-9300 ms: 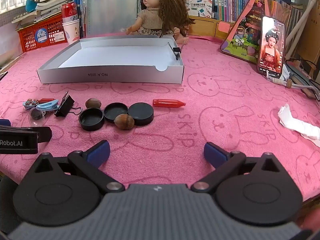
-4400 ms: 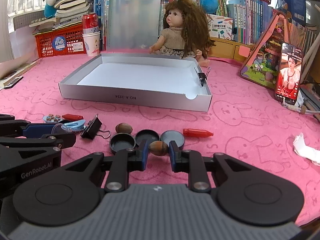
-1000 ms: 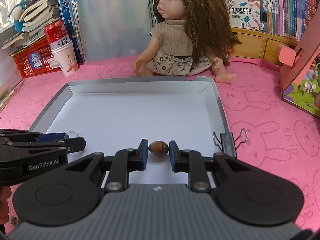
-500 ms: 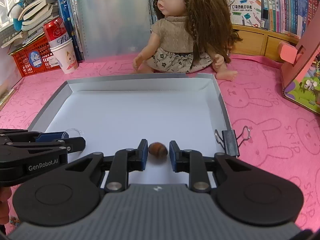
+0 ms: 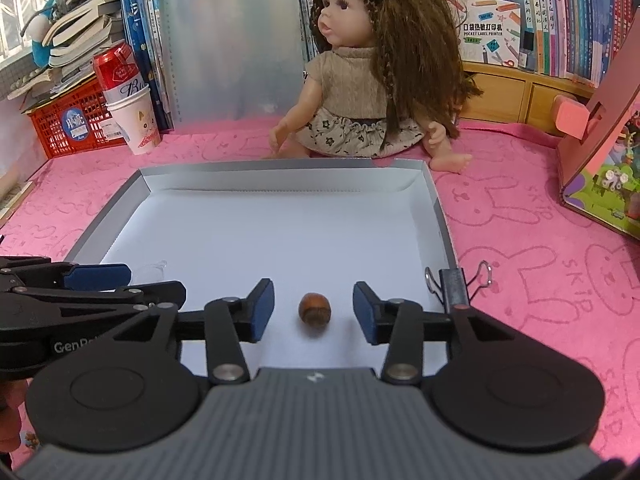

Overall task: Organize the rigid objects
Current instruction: 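Open the right tool to drop the acorn while the left tool releases the ball into the tray, then withdraw both open tools from the tray back toward the remaining objects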

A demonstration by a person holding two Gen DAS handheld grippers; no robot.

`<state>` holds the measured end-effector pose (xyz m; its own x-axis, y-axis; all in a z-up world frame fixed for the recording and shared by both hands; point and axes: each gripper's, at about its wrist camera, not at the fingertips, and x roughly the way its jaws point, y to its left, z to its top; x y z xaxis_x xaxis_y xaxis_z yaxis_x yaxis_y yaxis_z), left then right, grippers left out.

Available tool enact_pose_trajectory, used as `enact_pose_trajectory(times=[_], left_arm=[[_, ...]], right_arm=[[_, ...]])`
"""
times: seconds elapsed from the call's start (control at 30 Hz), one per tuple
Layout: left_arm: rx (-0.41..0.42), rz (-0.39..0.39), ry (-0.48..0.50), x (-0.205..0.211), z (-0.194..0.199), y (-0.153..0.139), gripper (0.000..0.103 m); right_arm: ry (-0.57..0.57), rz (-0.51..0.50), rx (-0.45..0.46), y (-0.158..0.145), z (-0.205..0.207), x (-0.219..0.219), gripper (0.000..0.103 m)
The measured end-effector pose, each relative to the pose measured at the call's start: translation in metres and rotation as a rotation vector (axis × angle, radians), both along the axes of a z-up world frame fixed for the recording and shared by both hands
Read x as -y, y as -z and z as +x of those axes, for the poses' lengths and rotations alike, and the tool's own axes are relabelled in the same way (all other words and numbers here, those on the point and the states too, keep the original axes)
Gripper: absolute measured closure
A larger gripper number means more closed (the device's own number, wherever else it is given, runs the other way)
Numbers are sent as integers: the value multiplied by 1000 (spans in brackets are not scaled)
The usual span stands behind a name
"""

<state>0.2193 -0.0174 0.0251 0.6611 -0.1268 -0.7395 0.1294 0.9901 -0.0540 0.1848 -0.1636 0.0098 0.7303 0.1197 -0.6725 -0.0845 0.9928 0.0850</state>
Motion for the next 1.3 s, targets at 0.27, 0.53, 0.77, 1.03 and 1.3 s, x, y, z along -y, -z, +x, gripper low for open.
enact_pose_trajectory(times=[0.27,0.53,0.77,1.03,1.3], left_arm=[[45,-3,20,-2,-23,-15,35],[106,-14,47,-3,-55,-29,28],[149,-28,56,-5,-83,-37,28],[193,-43,74,-5,-113,-43,27],[193,-69,99,-3,-138,-39,27]], right_arm=[[-17,2,31,-8,-16,4,32],[-30,1,72,-16,-40,9,24],[-45,-5,120,-25,-64,9,23],[-48,-7,168,-30,-92,10,21],[-45,-29,193,-28,-113,9,20]])
